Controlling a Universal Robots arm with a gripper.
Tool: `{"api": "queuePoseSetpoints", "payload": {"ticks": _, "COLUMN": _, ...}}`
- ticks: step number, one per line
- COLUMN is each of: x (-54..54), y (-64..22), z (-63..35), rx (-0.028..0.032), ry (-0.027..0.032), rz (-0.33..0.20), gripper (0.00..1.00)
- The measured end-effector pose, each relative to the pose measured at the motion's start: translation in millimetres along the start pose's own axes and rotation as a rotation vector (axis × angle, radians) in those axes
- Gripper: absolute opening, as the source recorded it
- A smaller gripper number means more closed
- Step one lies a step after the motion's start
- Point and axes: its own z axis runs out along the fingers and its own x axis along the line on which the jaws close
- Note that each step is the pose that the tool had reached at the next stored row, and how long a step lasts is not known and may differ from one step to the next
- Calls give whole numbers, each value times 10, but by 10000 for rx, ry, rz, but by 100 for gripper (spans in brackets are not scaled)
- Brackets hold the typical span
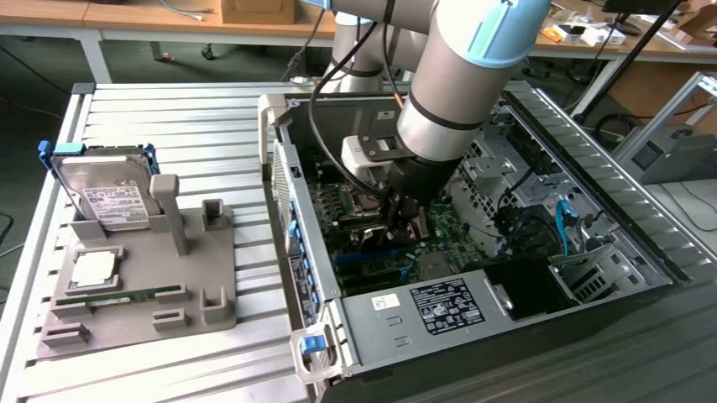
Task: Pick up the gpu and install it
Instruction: 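Insert the gpu into the slot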
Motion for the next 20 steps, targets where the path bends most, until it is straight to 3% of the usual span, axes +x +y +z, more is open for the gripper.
{"api": "queuePoseSetpoints", "payload": {"ticks": 20, "x": 1, "y": 0, "z": 21, "rx": 2, "ry": 0, "rz": 49, "gripper": 27}}
